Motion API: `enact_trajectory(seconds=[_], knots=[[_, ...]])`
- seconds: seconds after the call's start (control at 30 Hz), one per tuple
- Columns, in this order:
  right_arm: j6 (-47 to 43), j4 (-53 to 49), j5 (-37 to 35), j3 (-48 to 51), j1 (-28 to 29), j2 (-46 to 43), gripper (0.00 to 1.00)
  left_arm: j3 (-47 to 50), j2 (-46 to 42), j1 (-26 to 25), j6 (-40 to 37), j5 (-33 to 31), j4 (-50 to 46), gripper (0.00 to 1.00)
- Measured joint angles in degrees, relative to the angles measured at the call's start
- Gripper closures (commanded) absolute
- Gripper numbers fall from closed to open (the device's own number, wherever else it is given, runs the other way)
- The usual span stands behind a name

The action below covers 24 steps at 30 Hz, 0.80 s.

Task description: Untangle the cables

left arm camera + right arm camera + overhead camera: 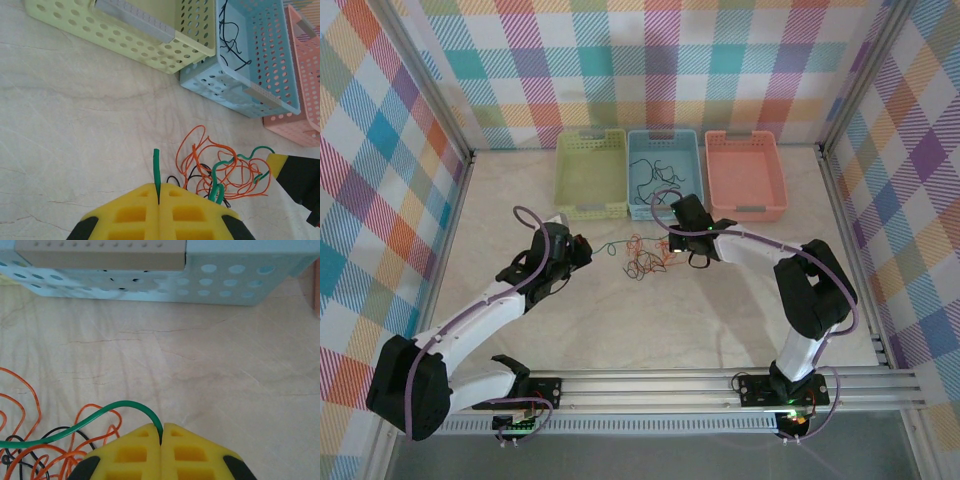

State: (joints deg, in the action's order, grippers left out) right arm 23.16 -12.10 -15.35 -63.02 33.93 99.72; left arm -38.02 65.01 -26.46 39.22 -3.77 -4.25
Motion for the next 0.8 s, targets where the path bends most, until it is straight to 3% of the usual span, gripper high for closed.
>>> enact_trajectory(seconds=[0.37, 0.8], knots=[[-0.2, 3.5, 4.6, 2.0, -0.3, -0.9, 1.0, 0.0, 2.1, 0.2, 0.0, 1.9, 0.5, 1.0], [-2.1, 4.7, 9.5, 1.0, -0.6, 0.1, 1.0, 0.0, 5.6, -0.5, -2.6, 13.2, 9.3, 1.0]])
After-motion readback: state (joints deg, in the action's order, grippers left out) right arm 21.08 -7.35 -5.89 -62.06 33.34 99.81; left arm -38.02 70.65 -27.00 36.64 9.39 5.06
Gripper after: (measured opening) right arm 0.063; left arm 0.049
